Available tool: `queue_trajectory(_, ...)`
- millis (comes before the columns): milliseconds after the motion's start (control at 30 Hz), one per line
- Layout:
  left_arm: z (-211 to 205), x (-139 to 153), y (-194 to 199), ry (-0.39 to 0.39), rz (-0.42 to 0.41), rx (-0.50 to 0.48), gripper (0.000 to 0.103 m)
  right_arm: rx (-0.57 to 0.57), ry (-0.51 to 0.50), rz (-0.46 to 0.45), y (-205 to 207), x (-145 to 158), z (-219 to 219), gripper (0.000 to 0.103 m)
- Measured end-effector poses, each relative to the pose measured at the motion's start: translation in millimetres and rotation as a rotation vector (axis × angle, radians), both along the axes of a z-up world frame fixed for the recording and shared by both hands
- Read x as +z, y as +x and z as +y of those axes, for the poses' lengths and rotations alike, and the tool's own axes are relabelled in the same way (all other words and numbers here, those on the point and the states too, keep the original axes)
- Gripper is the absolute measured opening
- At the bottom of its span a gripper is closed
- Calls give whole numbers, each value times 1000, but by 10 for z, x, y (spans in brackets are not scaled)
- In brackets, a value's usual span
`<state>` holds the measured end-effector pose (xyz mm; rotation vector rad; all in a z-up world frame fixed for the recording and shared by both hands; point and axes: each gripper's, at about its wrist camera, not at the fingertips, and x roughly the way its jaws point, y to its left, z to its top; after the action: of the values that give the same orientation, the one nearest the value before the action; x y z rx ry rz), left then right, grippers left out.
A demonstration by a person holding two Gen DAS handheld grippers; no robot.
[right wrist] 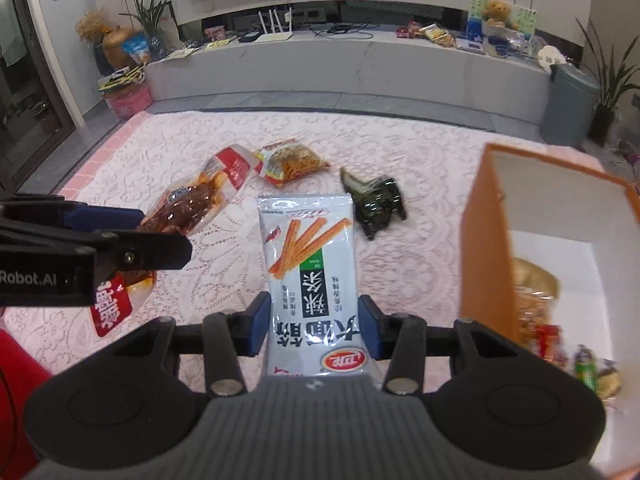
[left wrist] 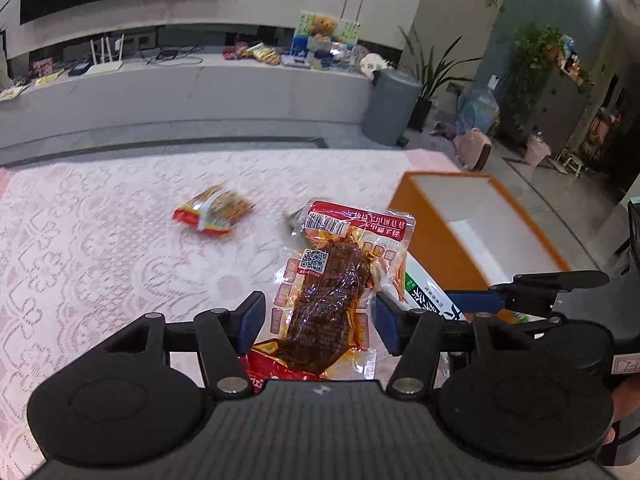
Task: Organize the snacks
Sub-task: 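Carry the meat packet and white packet with both tools over the box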
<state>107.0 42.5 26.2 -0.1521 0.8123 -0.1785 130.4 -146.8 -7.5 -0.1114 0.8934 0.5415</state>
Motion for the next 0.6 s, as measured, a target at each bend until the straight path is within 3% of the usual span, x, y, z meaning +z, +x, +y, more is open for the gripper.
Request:
queue_trajectory(333,-644,356,211,-18,-63,-113,66,-33,-83,-129,-98,586,-707,45)
queue_trajectory(600,-1359,417,617,-13,-52,-231,66,-125,-134,-159,46,739,-1399,45)
